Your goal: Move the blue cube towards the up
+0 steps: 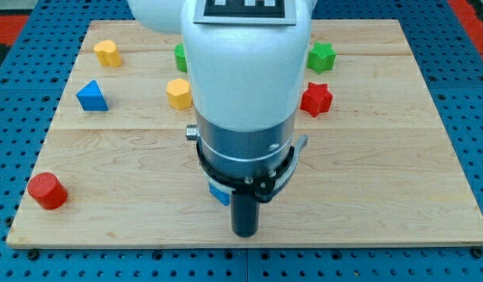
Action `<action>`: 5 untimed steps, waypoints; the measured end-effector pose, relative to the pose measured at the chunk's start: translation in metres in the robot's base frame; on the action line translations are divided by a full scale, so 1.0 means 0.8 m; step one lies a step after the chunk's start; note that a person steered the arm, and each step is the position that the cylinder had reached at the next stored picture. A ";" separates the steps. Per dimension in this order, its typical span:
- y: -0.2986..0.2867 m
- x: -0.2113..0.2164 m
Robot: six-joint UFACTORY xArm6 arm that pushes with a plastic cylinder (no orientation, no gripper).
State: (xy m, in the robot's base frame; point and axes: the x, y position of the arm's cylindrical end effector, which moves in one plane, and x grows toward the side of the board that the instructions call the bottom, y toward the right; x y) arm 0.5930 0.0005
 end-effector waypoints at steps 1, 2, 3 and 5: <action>-0.014 -0.071; -0.042 -0.089; -0.048 -0.040; -0.099 -0.077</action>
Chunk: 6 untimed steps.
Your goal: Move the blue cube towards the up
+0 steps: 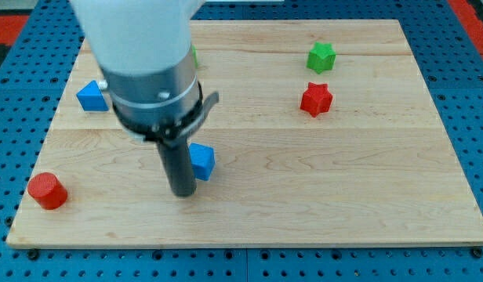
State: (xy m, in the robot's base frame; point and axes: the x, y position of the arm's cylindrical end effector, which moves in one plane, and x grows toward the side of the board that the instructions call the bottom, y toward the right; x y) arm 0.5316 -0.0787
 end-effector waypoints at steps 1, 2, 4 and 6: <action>0.014 -0.059; 0.069 -0.062; 0.111 -0.077; 0.024 -0.070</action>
